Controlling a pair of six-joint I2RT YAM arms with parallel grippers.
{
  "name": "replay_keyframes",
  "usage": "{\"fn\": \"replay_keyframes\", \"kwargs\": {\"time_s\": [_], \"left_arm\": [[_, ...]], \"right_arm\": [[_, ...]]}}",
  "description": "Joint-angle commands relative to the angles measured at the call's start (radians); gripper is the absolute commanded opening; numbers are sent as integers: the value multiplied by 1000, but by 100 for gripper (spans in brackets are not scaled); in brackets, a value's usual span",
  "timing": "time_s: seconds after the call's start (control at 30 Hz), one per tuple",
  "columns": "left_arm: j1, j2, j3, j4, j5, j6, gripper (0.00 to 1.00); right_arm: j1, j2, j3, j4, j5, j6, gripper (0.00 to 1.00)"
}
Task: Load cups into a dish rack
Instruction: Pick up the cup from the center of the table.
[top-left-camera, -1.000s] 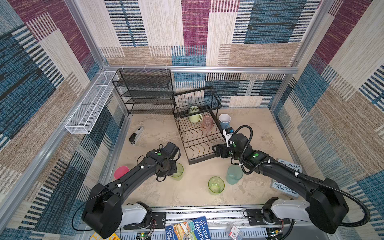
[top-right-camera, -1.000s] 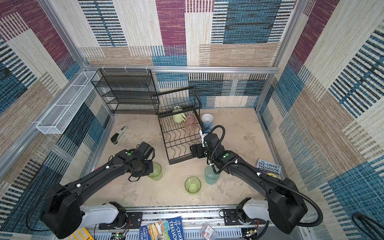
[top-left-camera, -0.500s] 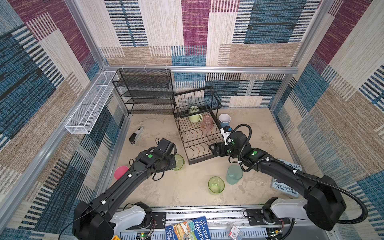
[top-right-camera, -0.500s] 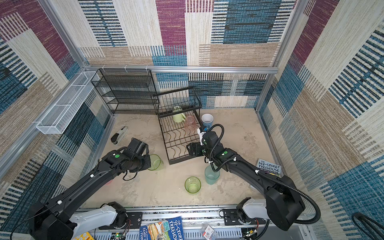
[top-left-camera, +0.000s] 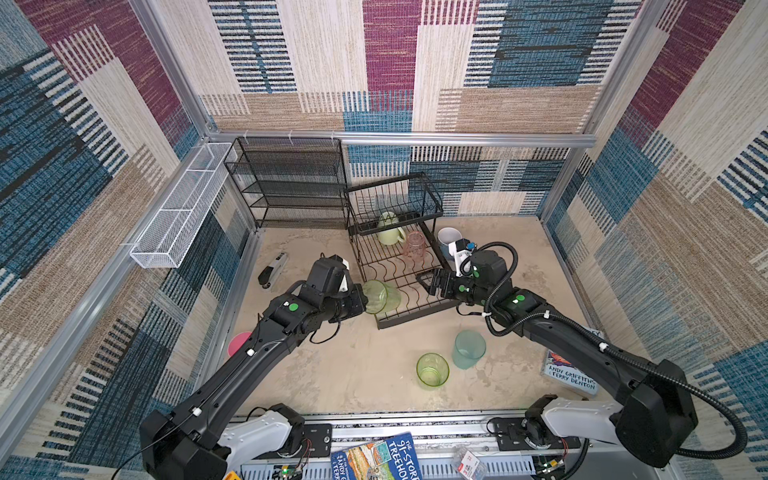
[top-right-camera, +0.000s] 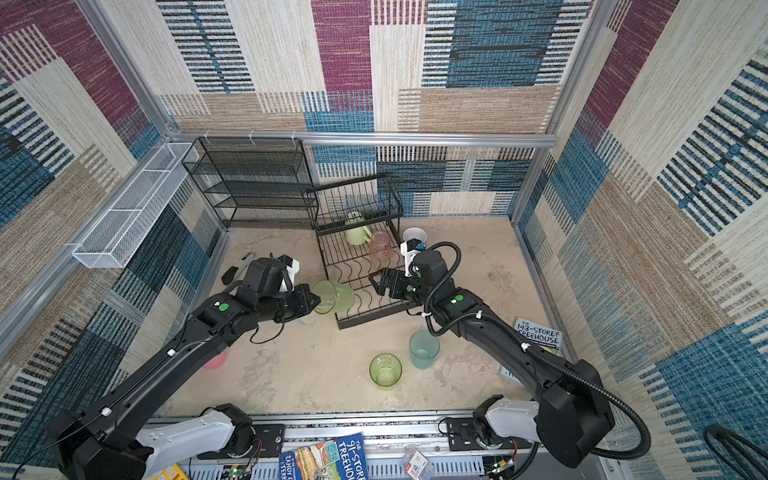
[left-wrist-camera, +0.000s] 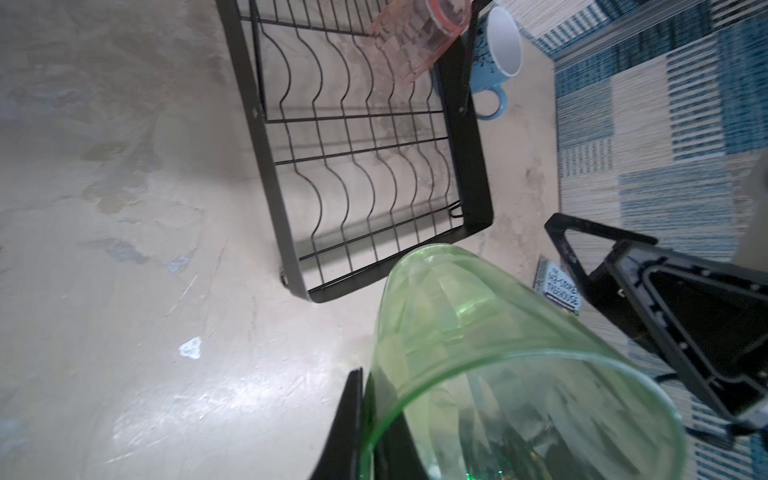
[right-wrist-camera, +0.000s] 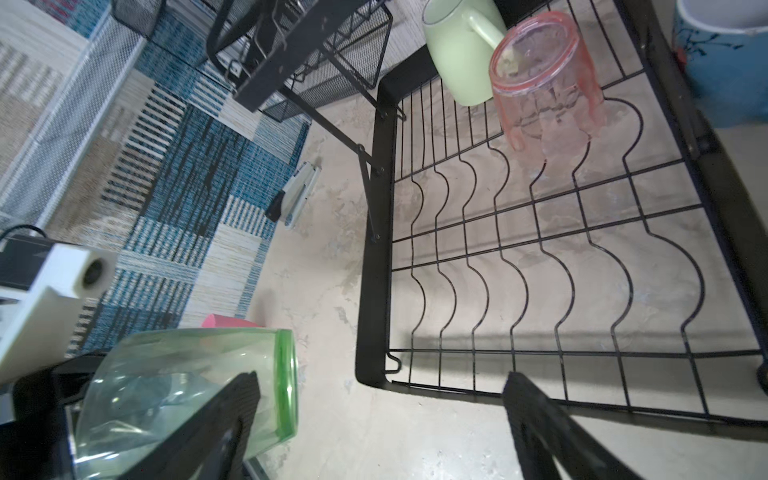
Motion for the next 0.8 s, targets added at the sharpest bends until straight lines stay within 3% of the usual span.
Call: {"fn": "replay_keyframes", "kwargs": {"time_s": [0.0,0.43,0.77], "left_arm": [[0,20,-8,244,92,-112,4],[-10,134,-93,820,155,-359,4],[-72,250,-137,1133,118,-441,5]], "right_arm": [[-26,-35,1,87,-64,166,95],[-155,-127,-67,356,-228,637,97],[-186,-122,-71,409,-241,775,99]]}}
